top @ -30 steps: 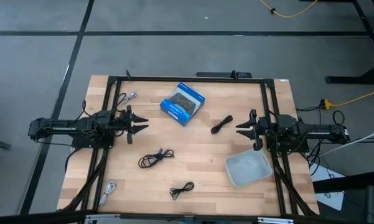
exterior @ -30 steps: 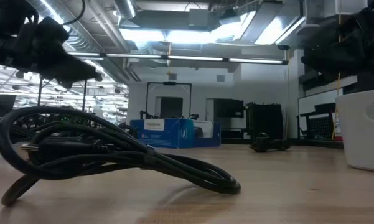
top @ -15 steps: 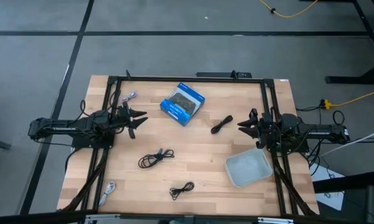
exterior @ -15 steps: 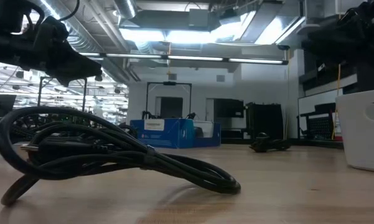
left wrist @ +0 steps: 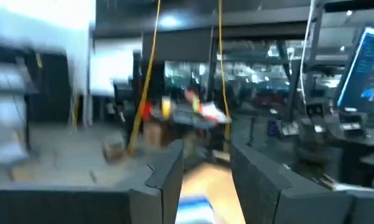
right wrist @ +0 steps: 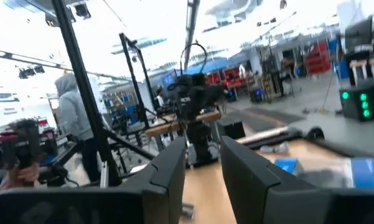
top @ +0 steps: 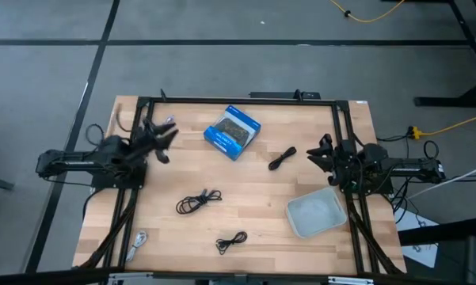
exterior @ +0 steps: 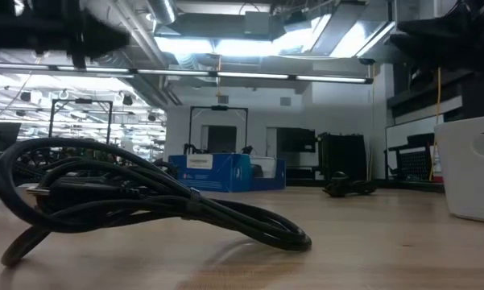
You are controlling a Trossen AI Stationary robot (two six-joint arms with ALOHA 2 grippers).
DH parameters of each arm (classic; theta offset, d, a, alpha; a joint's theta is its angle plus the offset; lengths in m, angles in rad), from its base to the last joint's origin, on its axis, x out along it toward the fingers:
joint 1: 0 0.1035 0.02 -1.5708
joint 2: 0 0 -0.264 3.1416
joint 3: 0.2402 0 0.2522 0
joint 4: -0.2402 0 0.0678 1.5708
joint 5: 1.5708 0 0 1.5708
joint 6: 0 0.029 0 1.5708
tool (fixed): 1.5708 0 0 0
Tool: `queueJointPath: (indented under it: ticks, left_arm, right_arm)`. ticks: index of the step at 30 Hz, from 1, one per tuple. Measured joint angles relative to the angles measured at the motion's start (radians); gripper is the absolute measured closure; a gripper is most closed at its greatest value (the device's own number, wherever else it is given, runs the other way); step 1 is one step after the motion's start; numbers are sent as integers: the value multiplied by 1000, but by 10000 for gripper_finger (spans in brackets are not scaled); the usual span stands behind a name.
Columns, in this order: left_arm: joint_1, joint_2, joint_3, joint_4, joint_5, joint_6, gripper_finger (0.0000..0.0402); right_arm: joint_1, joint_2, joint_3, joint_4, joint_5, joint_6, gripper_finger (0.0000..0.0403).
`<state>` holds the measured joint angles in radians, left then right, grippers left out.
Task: Pick and place USB-C Cables
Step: Put the gray charger cable into the gray bin
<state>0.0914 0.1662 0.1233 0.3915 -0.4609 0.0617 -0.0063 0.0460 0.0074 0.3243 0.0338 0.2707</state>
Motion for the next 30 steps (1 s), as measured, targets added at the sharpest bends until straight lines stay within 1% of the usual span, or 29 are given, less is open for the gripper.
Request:
queueJointPath:
  ticks: [1,2,6,8,9,10,11,12,14,17,21,24,30]
  left_arm:
    - [0,9,54,-42,-24,47,277]
    - [0,27,111,-98,-69,83,277]
    - [0,148,358,-378,-310,172,277]
    - [3,218,468,-543,-445,175,277]
    - [9,254,517,-624,-492,145,277]
    - [17,288,563,-715,-511,92,277]
    - [26,320,603,-808,-506,20,277]
    - [39,352,640,-896,-479,-61,277]
    - [77,412,691,-1027,-392,-209,277]
    - [154,500,712,-1144,-269,-313,277]
    - [309,626,712,-1230,-111,-339,277]
    - [444,717,712,-1244,-51,-285,277]
    - [693,878,712,-1244,126,-159,277]
  right_arm:
    - [0,0,0,12,0,-15,297]
    - [0,0,0,19,0,-25,297]
    - [0,0,0,21,1,-48,297]
    - [0,0,0,14,1,-45,297]
    - [0,0,0,9,1,-45,297]
    - [0,0,0,7,1,-44,297]
    - [0,0,0,8,1,-44,297]
    - [0,0,0,8,1,-44,297]
    - [0,0,0,11,1,-44,297]
    - [0,0,0,20,1,-44,297]
    - [0,0,0,15,1,-39,297]
    - [0,0,0,9,1,-15,297]
    - [0,0,0,-27,-5,41,297]
